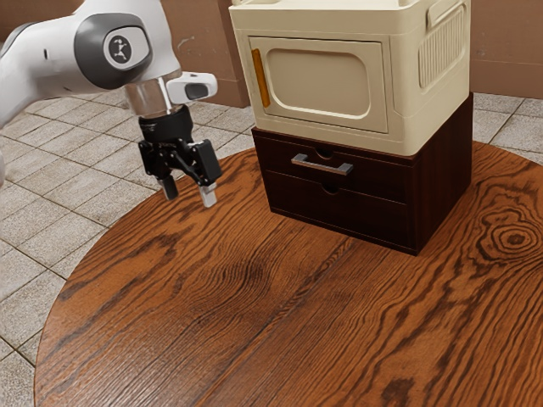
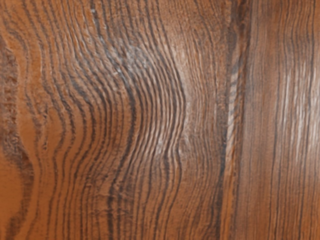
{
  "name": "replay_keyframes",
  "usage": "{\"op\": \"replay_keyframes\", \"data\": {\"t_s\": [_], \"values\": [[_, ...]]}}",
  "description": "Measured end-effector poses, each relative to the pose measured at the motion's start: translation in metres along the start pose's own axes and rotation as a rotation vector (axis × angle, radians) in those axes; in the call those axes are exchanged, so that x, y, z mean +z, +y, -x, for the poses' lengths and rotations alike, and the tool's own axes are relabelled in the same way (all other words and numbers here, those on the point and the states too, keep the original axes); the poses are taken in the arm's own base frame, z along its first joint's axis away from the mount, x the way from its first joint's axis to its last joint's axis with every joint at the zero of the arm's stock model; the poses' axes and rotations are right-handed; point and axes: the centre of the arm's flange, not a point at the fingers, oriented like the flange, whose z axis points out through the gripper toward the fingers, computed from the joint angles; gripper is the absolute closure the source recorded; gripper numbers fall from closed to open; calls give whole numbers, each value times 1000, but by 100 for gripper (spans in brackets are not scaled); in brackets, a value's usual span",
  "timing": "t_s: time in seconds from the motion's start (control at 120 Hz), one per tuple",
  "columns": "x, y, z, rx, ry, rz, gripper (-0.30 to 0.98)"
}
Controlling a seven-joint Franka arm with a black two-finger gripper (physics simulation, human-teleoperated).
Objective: Pull the drawer handle with one arm to open the drawer
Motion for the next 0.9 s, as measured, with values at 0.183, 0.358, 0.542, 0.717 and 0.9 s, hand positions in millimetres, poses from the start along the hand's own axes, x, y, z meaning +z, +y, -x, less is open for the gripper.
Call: {"op": "replay_keyframes", "data": {"t_s": [0.183, 0.358, 0.542, 0.717, 0.9], "values": [[0, -4, 1, -7, 1, 3, 0], [-15, -2, 8, -5, 26, 2, 0], [-93, 25, 42, 39, 162, -22, 0], [-99, 15, 45, 38, 174, -30, 0], [-95, 106, 17, 586, 279, -139, 0]]}}
